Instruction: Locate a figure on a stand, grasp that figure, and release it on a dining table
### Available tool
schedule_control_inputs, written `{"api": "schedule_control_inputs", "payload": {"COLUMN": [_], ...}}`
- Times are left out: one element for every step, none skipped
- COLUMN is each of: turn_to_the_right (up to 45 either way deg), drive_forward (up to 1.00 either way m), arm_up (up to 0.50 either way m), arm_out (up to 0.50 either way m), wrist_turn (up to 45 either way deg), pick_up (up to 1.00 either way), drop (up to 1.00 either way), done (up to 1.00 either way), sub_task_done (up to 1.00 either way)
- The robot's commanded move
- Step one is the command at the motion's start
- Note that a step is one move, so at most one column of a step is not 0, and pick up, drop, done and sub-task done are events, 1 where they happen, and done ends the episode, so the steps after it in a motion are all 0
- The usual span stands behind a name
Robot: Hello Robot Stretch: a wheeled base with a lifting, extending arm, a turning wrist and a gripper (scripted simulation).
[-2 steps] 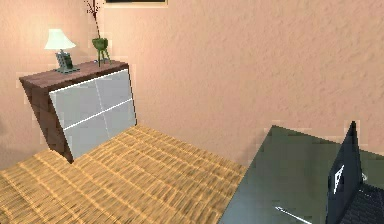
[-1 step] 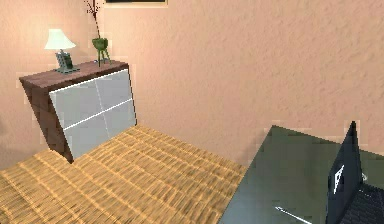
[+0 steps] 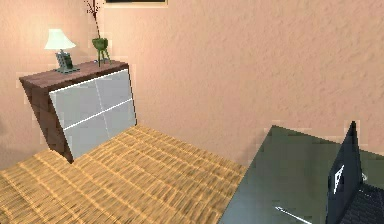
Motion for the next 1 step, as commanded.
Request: {"api": "schedule_control_inputs", "payload": {"turn_to_the_right": [0.0], "drive_forward": [0.00], "arm_up": [0.00], "arm_out": [0.00], "wrist_turn": [0.0], "pick_up": [0.00], "drop": [1.00], "done": [0.00], "sub_task_done": [0.00]}}
